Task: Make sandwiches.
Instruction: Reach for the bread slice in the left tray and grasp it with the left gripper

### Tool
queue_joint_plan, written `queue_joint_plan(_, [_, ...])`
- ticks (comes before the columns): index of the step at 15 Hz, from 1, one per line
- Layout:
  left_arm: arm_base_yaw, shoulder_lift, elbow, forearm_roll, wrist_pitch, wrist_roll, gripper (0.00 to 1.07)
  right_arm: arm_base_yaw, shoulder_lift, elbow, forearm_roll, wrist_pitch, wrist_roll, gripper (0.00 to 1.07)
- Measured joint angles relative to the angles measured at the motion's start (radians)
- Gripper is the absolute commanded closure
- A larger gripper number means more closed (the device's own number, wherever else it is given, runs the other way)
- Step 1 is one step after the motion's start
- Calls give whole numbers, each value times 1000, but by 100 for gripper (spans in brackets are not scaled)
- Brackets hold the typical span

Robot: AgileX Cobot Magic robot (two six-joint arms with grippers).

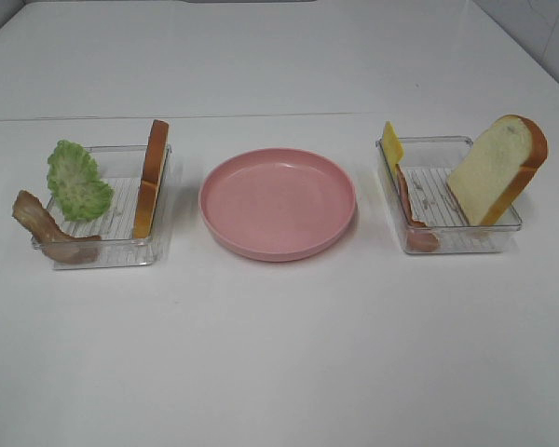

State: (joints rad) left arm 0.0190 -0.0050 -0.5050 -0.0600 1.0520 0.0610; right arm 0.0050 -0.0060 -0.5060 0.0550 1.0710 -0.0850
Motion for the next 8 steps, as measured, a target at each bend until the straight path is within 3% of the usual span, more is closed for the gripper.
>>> queue_joint_plan(8, [0,0,0,0,0,0,36,0,0,0,0,0,0,27])
